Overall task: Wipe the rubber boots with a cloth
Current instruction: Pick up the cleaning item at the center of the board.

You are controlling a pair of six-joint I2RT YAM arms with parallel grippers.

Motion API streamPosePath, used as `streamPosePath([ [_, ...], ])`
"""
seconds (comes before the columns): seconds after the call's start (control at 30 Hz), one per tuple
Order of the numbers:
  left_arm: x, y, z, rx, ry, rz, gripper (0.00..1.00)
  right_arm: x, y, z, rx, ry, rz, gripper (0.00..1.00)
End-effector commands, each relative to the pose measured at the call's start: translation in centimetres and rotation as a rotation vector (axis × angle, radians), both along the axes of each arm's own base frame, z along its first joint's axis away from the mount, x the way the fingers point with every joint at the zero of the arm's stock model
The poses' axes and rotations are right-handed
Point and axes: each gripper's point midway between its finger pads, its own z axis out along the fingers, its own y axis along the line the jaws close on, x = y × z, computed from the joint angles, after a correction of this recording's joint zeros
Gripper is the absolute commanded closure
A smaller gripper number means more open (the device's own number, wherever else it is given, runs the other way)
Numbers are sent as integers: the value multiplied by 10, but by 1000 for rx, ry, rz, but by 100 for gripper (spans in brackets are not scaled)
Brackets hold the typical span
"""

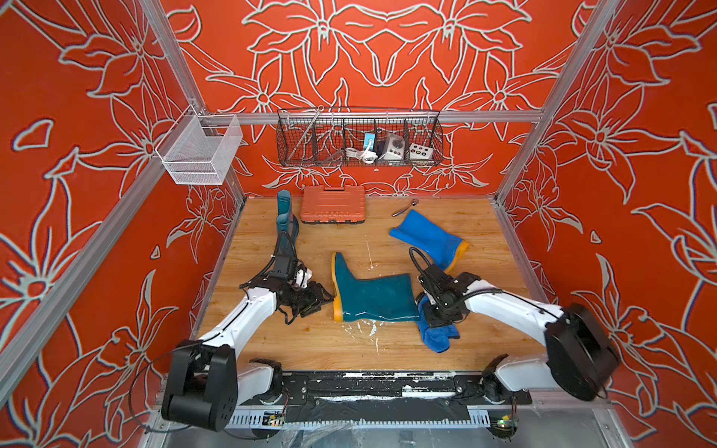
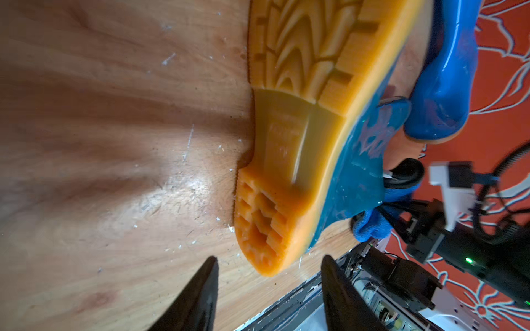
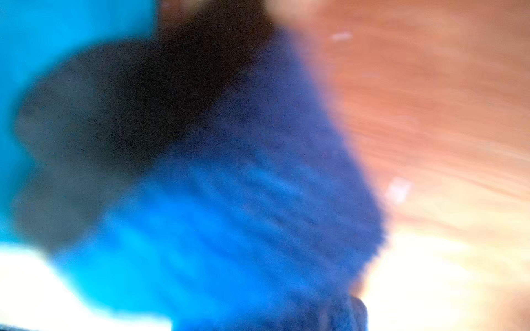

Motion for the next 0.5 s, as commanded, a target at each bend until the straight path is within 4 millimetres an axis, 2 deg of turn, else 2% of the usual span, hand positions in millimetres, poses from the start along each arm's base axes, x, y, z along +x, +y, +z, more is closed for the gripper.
streamPosePath([
  [0.0,11,-6,4,64,-53,-75,45,22,-17,70,-12,-231,-41,100],
  [0.1,19,-12,1,104,-84,-93,45,33,-11,122,60,-375,0,100],
  [0.17,23,-13,1,145,-125,-91,46,43,8,147,144,-420,48,100],
  [0.23,28,-15,2,163,-165,-88,46,53,33,159,223,-433,94,100],
  [0.27,29,-17,2,164,-179,-88,46,61,48,161,259,-443,113,100],
  [0.33,31,-21,0,165,-190,-92,46,70,77,150,288,-432,171,100],
  [0.43,29,-26,-8,154,-173,-89,46,78,123,120,315,-373,270,100],
  [0.47,26,-28,-13,144,-164,-84,46,81,141,107,355,-339,288,96],
])
